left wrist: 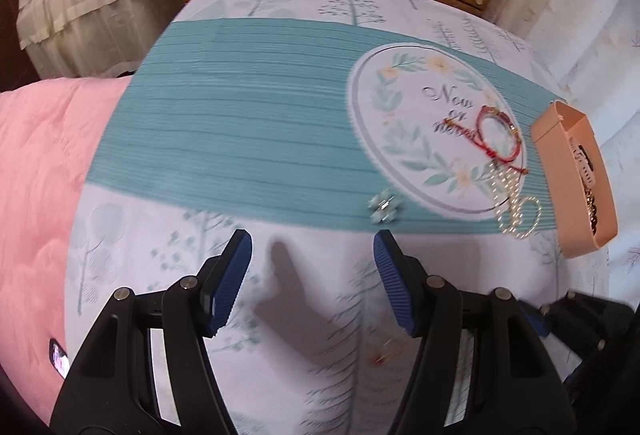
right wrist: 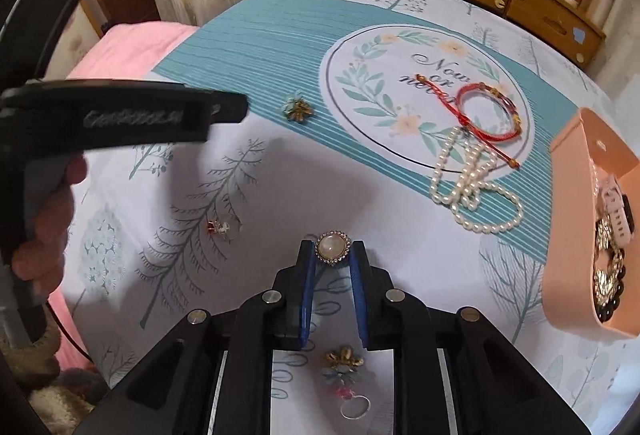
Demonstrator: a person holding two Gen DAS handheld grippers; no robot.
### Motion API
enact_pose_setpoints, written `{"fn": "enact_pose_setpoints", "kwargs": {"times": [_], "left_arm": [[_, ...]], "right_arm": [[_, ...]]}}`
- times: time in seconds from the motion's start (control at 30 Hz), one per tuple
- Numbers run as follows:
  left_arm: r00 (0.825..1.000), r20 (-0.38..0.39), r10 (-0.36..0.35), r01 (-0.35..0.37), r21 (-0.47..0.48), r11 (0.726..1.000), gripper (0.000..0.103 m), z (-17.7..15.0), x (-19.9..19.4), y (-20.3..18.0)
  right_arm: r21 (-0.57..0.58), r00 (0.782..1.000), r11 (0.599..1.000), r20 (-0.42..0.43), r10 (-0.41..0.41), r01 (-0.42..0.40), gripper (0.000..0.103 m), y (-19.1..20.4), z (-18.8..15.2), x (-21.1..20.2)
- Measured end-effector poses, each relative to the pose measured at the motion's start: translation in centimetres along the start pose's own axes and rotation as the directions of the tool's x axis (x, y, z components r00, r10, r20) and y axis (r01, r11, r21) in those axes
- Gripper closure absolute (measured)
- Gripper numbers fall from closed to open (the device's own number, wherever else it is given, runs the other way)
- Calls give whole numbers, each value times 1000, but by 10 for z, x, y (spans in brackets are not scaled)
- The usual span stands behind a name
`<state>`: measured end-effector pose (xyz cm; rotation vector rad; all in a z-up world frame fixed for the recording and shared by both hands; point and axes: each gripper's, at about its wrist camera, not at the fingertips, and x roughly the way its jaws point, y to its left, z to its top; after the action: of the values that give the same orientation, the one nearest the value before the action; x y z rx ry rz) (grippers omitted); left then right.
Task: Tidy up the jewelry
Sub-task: 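Lower the right tool onto the pearl-centred round brooch and close, then close the left tool on the blue-grey flower brooch while the right lifts the pearl brooch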
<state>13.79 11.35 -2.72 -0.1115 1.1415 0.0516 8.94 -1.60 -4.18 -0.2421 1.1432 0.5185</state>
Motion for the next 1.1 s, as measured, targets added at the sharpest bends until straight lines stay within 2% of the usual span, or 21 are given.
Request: {"fn": "enact_pose_setpoints", "kwargs": {"times": [0.13, 0.3, 0.5, 0.6, 0.67, 0.8, 0.83, 0.9, 1.0, 1.1], "left_arm": [[1000, -19, 12, -12, -2, 1000, 42, 17, 17, -13], [999, -37, -29, 27, -42, 999, 42, 32, 27, -20], [994, -82, -66, 59, -92, 994, 44, 39, 32, -21], [993, -78, -84, 76, -103, 992, 43, 40, 30, -24], [994, -73, -81, 74, -99, 992, 43, 41, 30, -27], [995, -92, -29, 22, -71, 997, 44, 43, 41, -36], [995, -98, -22, 15, -68, 998, 45, 43, 44, -36], [997, -73, 30, -33, -41, 999, 55, 44, 45, -42], [996, -60, 59, -60, -16, 998, 83, 43, 45, -47], [995, -60, 74, -74, 4, 997, 88, 41, 40, -52]], "right_arm": [[39, 1000, 999, 22, 17, -17, 86, -13, -5, -10], [64, 998, 998, 55, 19, -23, 86, -27, -11, -26], [94, 996, 995, 88, 25, -33, 86, -39, -20, -42], [103, 995, 994, 100, 30, -40, 86, -43, -24, -49], [104, 994, 994, 105, 30, -41, 86, -43, -26, -52], [110, 993, 993, 115, 32, -45, 86, -45, -30, -57], [113, 993, 993, 117, 33, -46, 86, -46, -30, -57], [117, 992, 992, 125, 32, -47, 86, -47, -31, -60], [129, 990, 990, 141, 29, -47, 86, -52, -33, -67], [146, 988, 988, 154, 24, -47, 86, -58, -36, -74]]}}
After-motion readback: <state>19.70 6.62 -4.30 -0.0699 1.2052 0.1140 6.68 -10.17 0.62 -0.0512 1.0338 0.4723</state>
